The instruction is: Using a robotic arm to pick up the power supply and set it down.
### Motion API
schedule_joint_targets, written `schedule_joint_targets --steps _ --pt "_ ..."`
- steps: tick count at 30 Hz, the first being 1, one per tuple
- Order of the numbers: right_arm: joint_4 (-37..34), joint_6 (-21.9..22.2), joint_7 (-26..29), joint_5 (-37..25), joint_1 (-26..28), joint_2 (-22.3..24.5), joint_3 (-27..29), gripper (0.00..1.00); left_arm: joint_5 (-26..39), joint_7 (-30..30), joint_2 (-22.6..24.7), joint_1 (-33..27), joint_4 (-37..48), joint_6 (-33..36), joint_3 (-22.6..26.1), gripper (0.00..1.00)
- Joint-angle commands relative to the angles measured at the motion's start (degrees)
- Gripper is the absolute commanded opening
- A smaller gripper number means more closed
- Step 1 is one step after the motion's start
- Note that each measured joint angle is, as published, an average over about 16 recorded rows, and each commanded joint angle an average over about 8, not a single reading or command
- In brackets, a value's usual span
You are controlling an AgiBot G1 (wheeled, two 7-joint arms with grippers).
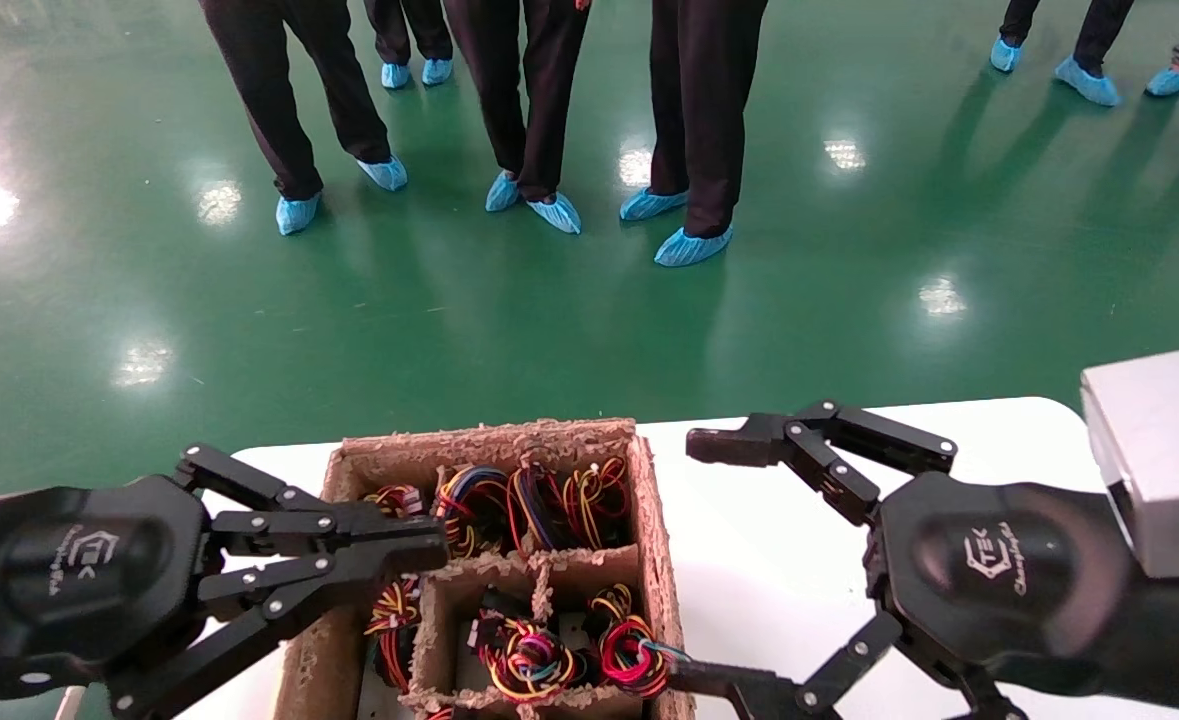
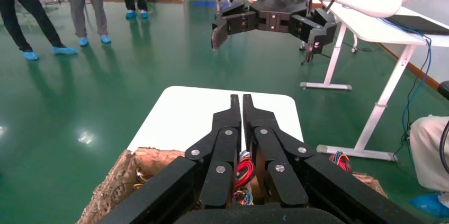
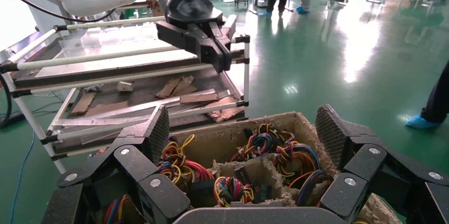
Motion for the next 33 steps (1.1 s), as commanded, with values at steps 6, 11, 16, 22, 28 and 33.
schedule_joint_targets --steps 6,11,16,22,28,33 --pt "0.03 1.14 0.04 -2.38 -0.2 -0.65 -1.14 1.0 0.0 0.0 0.0 0.0 0.0 0.0 0.0 0.0" --pt "-0.6 1.67 -0.51 -5.22 -0.34 -1.59 -2.59 1.0 0.0 0.0 0.0 0.0 0.01 0.0 0.0 0.0" --pt "-1.66 1.63 -1.48 -8.96 -0.13 -2.51 -4.45 1.0 0.0 0.0 0.0 0.0 0.01 0.0 0.01 0.0" --pt "-3.19 0.45 -2.87 -13.75 0.46 -3.6 -7.08 1.0 0.0 0.0 0.0 -0.01 0.01 0.0 0.01 0.0" --pt "-5.25 0.09 -4.11 -15.74 0.59 -4.84 -8.29 0.76 0.0 0.01 0.0 -0.01 0.01 0.0 0.01 0.0" --pt "-7.1 0.83 -5.27 -16.7 0.48 -6.2 -8.75 0.16 -0.01 0.01 0.0 -0.01 0.01 0.0 0.01 0.0"
